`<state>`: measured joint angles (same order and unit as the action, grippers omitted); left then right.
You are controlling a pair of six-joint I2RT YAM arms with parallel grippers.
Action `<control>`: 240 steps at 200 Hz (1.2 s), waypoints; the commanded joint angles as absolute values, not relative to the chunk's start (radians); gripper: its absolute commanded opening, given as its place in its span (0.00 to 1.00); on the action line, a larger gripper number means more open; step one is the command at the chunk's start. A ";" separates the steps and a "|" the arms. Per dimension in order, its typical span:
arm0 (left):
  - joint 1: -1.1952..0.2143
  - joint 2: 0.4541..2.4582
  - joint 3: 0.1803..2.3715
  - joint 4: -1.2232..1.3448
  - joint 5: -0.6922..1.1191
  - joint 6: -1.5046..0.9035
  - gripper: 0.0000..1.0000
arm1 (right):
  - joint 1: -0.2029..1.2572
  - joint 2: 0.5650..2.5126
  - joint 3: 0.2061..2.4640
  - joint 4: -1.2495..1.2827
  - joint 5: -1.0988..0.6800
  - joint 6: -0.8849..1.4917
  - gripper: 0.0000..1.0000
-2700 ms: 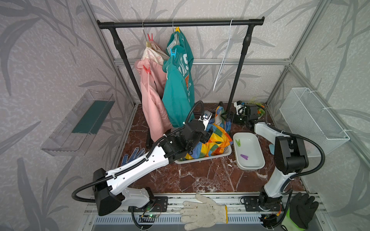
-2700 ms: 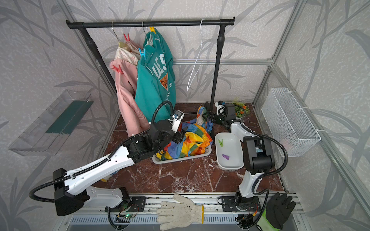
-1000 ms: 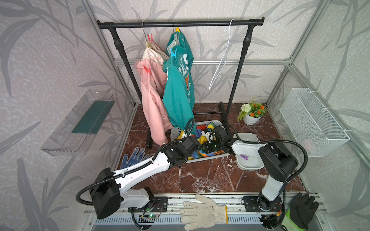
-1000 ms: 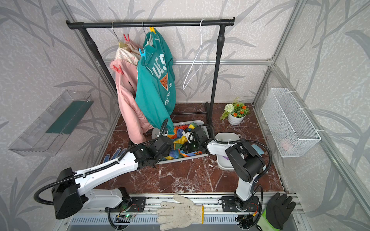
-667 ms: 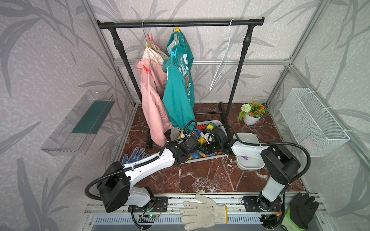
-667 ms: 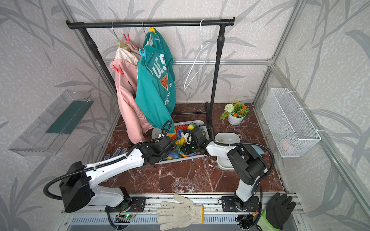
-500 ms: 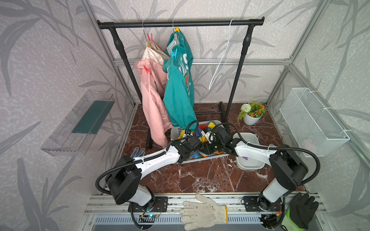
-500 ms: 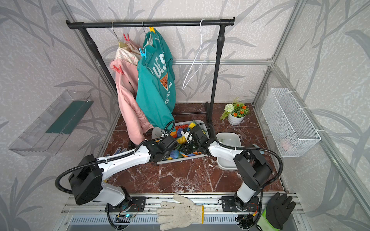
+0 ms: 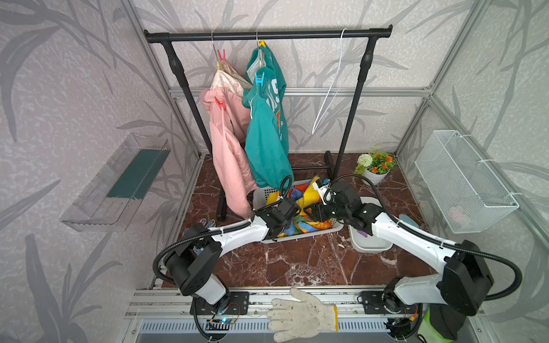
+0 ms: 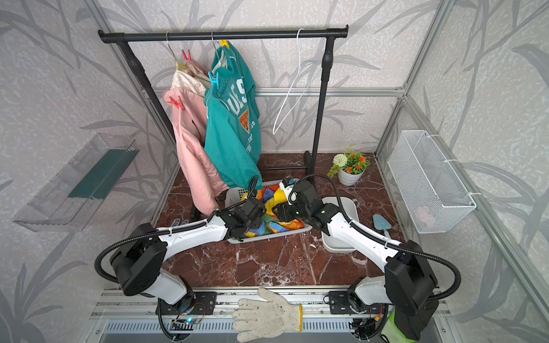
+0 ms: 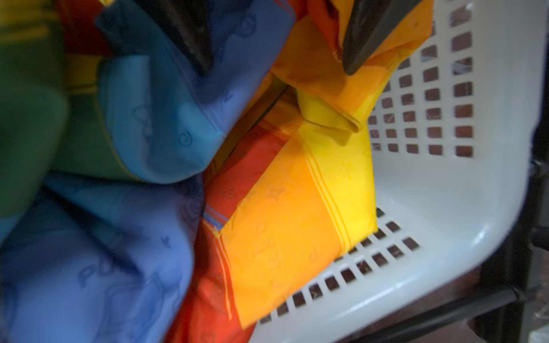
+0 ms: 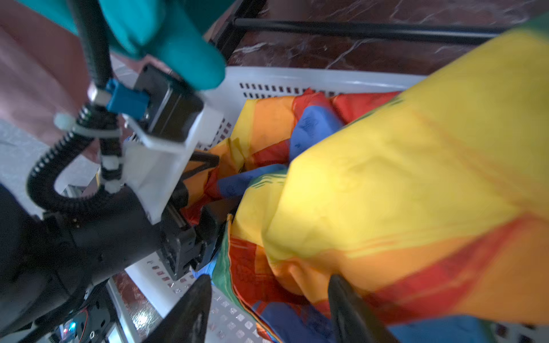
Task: Remove the clothespins securing jackets to the hanger
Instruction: Adjust the jacket in the basket.
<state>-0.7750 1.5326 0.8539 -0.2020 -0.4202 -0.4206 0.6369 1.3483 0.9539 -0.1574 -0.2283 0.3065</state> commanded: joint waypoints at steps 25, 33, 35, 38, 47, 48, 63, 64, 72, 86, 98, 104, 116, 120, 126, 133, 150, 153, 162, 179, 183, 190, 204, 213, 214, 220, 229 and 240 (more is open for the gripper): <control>-0.773 1.369 0.766 -0.115 -0.366 -0.407 0.70 | 0.563 1.314 1.004 -0.190 -0.147 0.286 0.74; -0.773 1.350 0.761 -0.119 -0.360 -0.399 0.70 | 0.543 1.321 1.013 -0.181 -0.136 0.287 0.75; -0.773 1.346 0.760 -0.120 -0.358 -0.398 0.70 | 0.537 1.324 1.016 -0.178 -0.132 0.287 0.76; -0.773 1.339 0.759 -0.121 -0.358 -0.396 0.70 | 0.530 1.328 1.019 -0.175 -0.125 0.286 0.76; -0.773 1.321 0.757 -0.127 -0.360 -0.393 0.70 | 0.510 1.346 1.031 -0.165 -0.098 0.280 0.77; -0.773 1.319 0.757 -0.127 -0.360 -0.393 0.71 | 0.507 1.349 1.032 -0.164 -0.095 0.280 0.77; -0.775 1.288 0.757 -0.139 -0.367 -0.385 0.72 | 0.475 1.385 1.052 -0.138 -0.071 0.276 0.78; -0.775 1.285 0.757 -0.139 -0.368 -0.384 0.72 | 0.472 1.388 1.053 -0.136 -0.071 0.275 0.79; -0.775 1.269 0.757 -0.146 -0.371 -0.381 0.72 | 0.452 1.414 1.064 -0.120 -0.084 0.274 0.81; -0.775 1.241 0.757 -0.157 -0.379 -0.372 0.73 | 0.417 1.461 1.087 -0.107 -0.119 0.285 0.89; -0.775 1.214 0.755 -0.162 -0.382 -0.363 0.73 | 0.394 1.492 1.083 -0.046 -0.197 0.304 0.90; -0.775 1.200 0.755 -0.165 -0.386 -0.361 0.73 | 0.389 1.511 1.080 -0.008 -0.231 0.314 0.91; -0.775 1.174 0.756 -0.173 -0.399 -0.355 0.74 | 0.388 1.558 1.100 0.009 -0.287 0.321 0.91; -0.775 1.166 0.757 -0.176 -0.404 -0.352 0.74 | 0.388 1.578 1.112 0.009 -0.304 0.321 0.91; -0.775 1.150 0.760 -0.180 -0.412 -0.348 0.74 | 0.388 1.606 1.130 0.008 -0.335 0.324 0.91; -0.775 1.132 0.762 -0.183 -0.419 -0.339 0.74 | 0.388 1.637 1.145 0.010 -0.361 0.329 0.91; -0.775 1.085 0.772 -0.187 -0.442 -0.314 0.76 | 0.388 1.691 1.162 0.048 -0.428 0.355 0.83; -0.775 1.077 0.774 -0.189 -0.446 -0.309 0.76 | 0.389 1.698 1.163 0.056 -0.440 0.360 0.80; -0.775 1.058 0.784 -0.199 -0.462 -0.296 0.78 | 0.397 1.701 1.160 0.072 -0.461 0.369 0.71; -0.774 1.028 0.814 -0.230 -0.486 -0.281 0.81 | 0.433 1.701 1.148 0.070 -0.458 0.354 0.54; -0.773 1.021 0.819 -0.237 -0.488 -0.273 0.81 | 0.446 1.698 1.144 0.065 -0.456 0.343 0.51; -0.773 1.009 0.830 -0.245 -0.488 -0.262 0.82 | 0.469 1.689 1.140 0.042 -0.446 0.318 0.47; -0.773 0.987 0.847 -0.246 -0.486 -0.236 0.85 | 0.518 1.670 1.133 -0.009 -0.411 0.270 0.39; -0.773 0.972 0.858 -0.243 -0.484 -0.220 0.87 | 0.543 1.666 1.123 -0.029 -0.402 0.259 0.35; -0.773 0.970 0.859 -0.242 -0.484 -0.219 0.87 | 0.545 1.666 1.123 -0.031 -0.402 0.258 0.34; -0.773 0.964 0.871 -0.240 -0.482 -0.208 0.88 | 0.560 1.668 1.113 -0.038 -0.400 0.261 0.31; -0.773 0.957 0.888 -0.239 -0.482 -0.193 0.88 | 0.577 1.679 1.105 -0.053 -0.398 0.263 0.28; -0.773 0.952 0.914 -0.244 -0.483 -0.174 0.89 | 0.597 1.697 1.092 -0.061 -0.381 0.265 0.25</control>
